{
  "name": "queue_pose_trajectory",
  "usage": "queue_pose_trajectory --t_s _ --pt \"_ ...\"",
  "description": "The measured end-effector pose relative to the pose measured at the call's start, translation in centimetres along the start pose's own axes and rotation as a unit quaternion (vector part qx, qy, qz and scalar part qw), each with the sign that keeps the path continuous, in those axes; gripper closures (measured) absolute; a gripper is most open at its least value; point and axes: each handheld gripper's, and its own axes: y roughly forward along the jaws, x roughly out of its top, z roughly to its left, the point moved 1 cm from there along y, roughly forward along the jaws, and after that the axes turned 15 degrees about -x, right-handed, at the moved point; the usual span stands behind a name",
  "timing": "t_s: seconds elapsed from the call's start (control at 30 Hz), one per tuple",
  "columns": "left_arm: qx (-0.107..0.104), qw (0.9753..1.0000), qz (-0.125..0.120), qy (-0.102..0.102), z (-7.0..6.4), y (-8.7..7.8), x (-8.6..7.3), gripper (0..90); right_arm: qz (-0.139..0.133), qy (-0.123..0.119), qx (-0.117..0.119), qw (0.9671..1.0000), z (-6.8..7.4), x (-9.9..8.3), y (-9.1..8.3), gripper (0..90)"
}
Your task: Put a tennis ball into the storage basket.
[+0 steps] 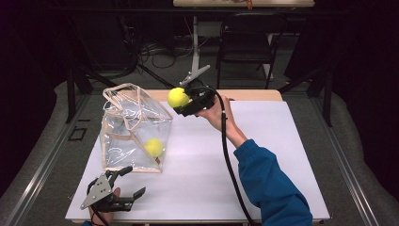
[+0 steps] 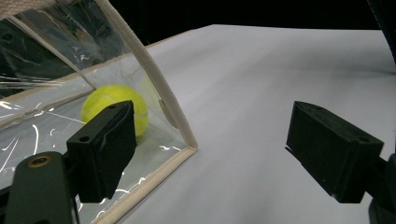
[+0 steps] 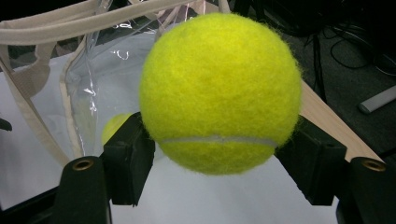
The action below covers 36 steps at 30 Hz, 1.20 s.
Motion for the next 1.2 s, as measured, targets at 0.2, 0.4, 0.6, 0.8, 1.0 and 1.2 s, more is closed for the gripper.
queue_pose_trajectory --t_s 0.2,0.4,0.6,0.8,1.0,1.2 --pt "-0.001 1.0 0.0 0.0 0.0 0.0 0.0 15.8 -0.009 -0.004 0.005 0.9999 0.7 0.7 0.2 30.2" --pt "-0.002 1.0 -0.001 -0.001 0.0 0.0 0.0 15.8 -0.017 -0.003 0.008 0.9998 1.0 1.2 0.4 30.2" --pt "-0.003 1.0 0.0 -0.002 0.1 0.0 0.0 15.8 -0.026 0.002 0.012 0.9996 1.3 1.7 0.5 30.2" --pt "-0.003 1.0 -0.001 0.001 0.0 0.0 0.1 15.8 -0.031 0.002 0.015 0.9994 1.6 2.3 0.5 30.2" --pt "-0.002 1.0 -0.004 -0.001 0.1 0.0 0.0 15.8 -0.033 -0.001 0.017 0.9993 1.9 2.7 0.6 30.2" --pt "-0.005 1.0 -0.002 0.002 0.0 0.2 0.1 15.8 -0.037 0.001 0.017 0.9992 2.1 3.1 0.5 30.2"
